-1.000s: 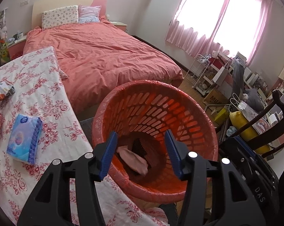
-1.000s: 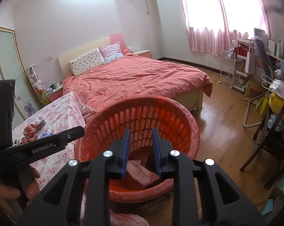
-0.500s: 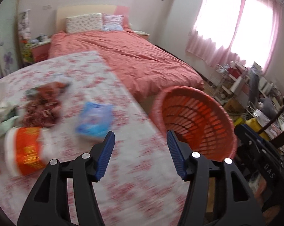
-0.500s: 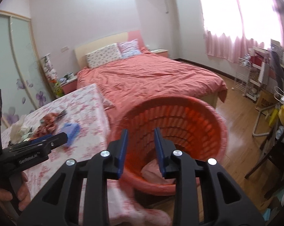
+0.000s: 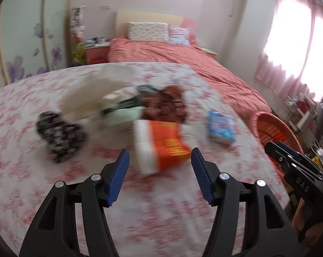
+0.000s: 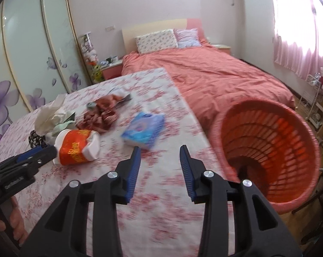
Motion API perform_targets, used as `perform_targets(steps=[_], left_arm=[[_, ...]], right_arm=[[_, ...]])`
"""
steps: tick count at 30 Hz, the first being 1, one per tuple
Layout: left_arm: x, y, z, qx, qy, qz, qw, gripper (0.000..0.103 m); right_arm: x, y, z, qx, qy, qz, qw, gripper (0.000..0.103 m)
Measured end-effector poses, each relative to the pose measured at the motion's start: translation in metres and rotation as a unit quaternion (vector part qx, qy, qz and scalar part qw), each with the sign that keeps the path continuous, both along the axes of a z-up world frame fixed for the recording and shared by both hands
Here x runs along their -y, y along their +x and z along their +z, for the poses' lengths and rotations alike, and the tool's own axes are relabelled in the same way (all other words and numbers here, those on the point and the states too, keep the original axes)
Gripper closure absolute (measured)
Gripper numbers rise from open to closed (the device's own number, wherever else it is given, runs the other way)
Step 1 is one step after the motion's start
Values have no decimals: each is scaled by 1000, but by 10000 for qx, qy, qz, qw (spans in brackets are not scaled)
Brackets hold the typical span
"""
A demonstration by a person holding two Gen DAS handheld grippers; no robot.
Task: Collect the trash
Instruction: 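Grasp the blue tissue pack with the right tool while the left tool grasps the black floral cloth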
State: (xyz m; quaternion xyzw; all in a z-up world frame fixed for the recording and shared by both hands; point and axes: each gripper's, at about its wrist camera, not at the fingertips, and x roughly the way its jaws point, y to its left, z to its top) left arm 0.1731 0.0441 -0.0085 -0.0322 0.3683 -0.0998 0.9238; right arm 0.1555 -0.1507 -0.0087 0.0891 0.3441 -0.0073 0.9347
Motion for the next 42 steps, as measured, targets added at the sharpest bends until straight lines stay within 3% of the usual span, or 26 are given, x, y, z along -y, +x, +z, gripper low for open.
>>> perform_targets(steps=[3,7,12,23,27,37,40,42], left_arm=[[-22,-1,-3,-22,10,263,9997,43],[-50,1,-7,-43,-21,537,9985,43],[-74,5,-12,-94,-52,791,9968,43],[-108,15,-21,-234,-142,1161,9929,43],[-109,23,-25,-327,-140,1227,9918,43],[-120,45,-39,-690,-235,1514,9858,43],[-121,49,-40,-707,-284,1516,9855,49],[-120,51,-40,-709,-376,1382,9871,75]], right_arm=[[-16,17,-7,-164,148,38,9997,64],[-27,38,-13,-327,307,-39,9990,46],[-37,66,-20,-513,323,-231,9979,39],[-43,101,-40,-875,131,-596,9943,39],[-40,101,-41,-913,148,-624,9938,47],[-33,89,-40,-867,130,-548,9946,49],[-33,85,-40,-857,112,-526,9949,49],[-32,81,-39,-846,87,-510,9951,50]])
